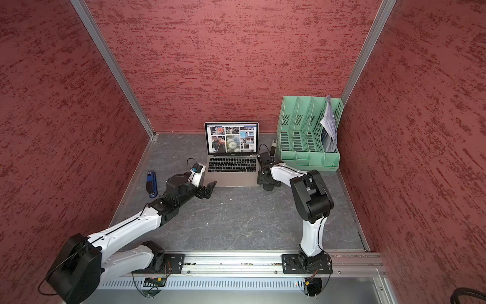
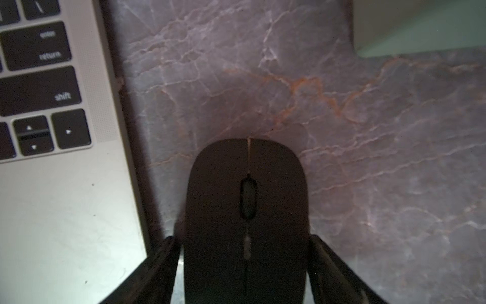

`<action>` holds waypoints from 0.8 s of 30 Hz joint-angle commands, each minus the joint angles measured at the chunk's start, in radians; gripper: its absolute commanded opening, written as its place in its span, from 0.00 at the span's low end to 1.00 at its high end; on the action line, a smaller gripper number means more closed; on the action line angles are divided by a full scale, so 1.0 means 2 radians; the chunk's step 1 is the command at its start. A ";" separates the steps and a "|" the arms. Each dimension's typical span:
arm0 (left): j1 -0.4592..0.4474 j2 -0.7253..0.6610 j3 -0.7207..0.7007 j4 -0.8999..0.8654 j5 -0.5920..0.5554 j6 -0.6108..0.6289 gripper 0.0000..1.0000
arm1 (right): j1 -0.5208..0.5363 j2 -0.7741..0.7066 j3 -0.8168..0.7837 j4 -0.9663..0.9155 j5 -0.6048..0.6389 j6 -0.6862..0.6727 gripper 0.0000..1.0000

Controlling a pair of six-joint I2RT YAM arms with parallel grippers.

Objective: Remove the wireless mouse receiver from the laptop
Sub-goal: Adjust the mouse at the center of the board.

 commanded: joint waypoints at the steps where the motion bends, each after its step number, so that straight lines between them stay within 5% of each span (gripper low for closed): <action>1: 0.002 0.005 0.003 0.007 0.005 0.000 1.00 | 0.000 0.015 0.001 -0.015 0.011 -0.030 0.74; 24: 0.005 0.002 0.002 0.007 0.005 -0.005 1.00 | -0.020 0.044 0.036 -0.021 -0.018 -0.100 0.66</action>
